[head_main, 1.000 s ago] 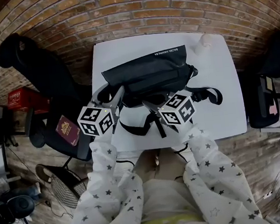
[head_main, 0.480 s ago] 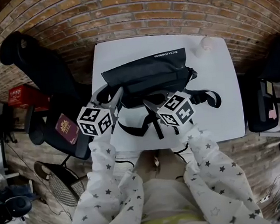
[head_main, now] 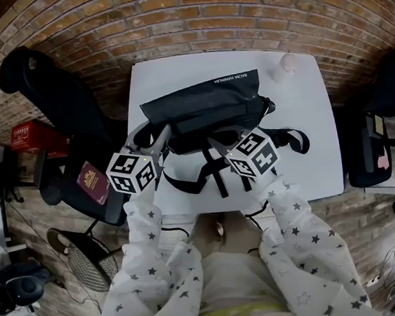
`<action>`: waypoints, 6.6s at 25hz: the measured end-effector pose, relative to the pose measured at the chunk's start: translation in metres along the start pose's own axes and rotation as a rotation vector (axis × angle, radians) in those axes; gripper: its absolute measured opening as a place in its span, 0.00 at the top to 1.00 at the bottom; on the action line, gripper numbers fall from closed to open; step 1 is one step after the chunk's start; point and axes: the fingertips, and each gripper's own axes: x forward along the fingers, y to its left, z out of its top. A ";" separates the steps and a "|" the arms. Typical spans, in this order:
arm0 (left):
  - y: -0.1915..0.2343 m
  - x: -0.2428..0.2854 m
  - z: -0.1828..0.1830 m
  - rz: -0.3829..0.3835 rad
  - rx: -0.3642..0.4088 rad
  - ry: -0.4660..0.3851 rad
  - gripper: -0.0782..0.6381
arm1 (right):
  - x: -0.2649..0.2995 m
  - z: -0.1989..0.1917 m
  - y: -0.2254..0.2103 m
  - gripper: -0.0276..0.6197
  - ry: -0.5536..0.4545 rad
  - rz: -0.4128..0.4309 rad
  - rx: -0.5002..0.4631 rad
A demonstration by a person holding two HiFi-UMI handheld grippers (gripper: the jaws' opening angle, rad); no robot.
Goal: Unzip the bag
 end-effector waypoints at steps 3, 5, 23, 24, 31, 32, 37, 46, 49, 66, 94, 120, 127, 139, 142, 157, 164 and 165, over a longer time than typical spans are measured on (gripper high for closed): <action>0.001 0.000 0.000 0.003 -0.003 -0.003 0.67 | -0.007 -0.003 -0.007 0.94 0.000 -0.019 0.005; 0.001 0.000 0.000 0.007 -0.003 -0.004 0.67 | -0.012 -0.004 -0.012 0.94 0.000 -0.031 0.006; 0.004 -0.002 0.000 0.022 -0.009 -0.005 0.67 | -0.041 -0.011 -0.038 0.94 0.001 -0.115 0.025; 0.004 -0.002 0.000 0.022 -0.009 -0.006 0.67 | -0.042 -0.011 -0.038 0.94 0.000 -0.118 0.026; 0.003 -0.001 0.000 0.022 -0.008 -0.005 0.67 | -0.046 -0.012 -0.040 0.94 -0.002 -0.125 0.028; 0.003 -0.001 0.000 0.021 -0.007 -0.004 0.67 | -0.046 -0.011 -0.040 0.94 -0.002 -0.128 0.028; 0.004 -0.001 0.000 0.024 -0.007 -0.006 0.67 | -0.053 -0.014 -0.049 0.94 0.004 -0.165 0.037; 0.003 0.000 0.000 0.026 -0.007 -0.008 0.67 | -0.063 -0.017 -0.057 0.94 0.005 -0.190 0.042; 0.003 0.000 0.000 0.027 -0.006 -0.008 0.67 | -0.066 -0.018 -0.061 0.93 0.006 -0.212 0.047; 0.007 -0.002 0.000 0.040 -0.011 -0.013 0.67 | -0.077 -0.019 -0.073 0.94 0.007 -0.253 0.058; 0.013 -0.006 0.000 0.070 -0.013 -0.020 0.67 | -0.116 -0.033 -0.112 0.94 0.018 -0.405 0.112; 0.017 -0.009 -0.002 0.087 -0.024 -0.027 0.66 | -0.128 -0.043 -0.126 0.93 -0.005 -0.441 0.158; 0.014 -0.022 0.008 0.135 -0.042 -0.075 0.64 | -0.132 -0.034 -0.122 0.79 -0.097 -0.428 0.174; -0.018 -0.050 0.025 0.201 -0.034 -0.131 0.86 | -0.151 0.002 -0.104 0.94 -0.310 -0.354 0.145; -0.026 -0.055 0.029 0.212 -0.037 -0.150 0.89 | -0.154 0.012 -0.098 0.94 -0.360 -0.334 0.143; -0.062 -0.081 0.059 0.252 0.000 -0.208 0.89 | -0.191 0.063 -0.067 0.95 -0.583 -0.275 0.123; -0.071 -0.091 0.073 0.275 0.026 -0.240 0.89 | -0.206 0.076 -0.061 0.95 -0.654 -0.264 0.139; -0.072 -0.093 0.076 0.279 0.030 -0.246 0.89 | -0.209 0.078 -0.061 0.95 -0.665 -0.263 0.144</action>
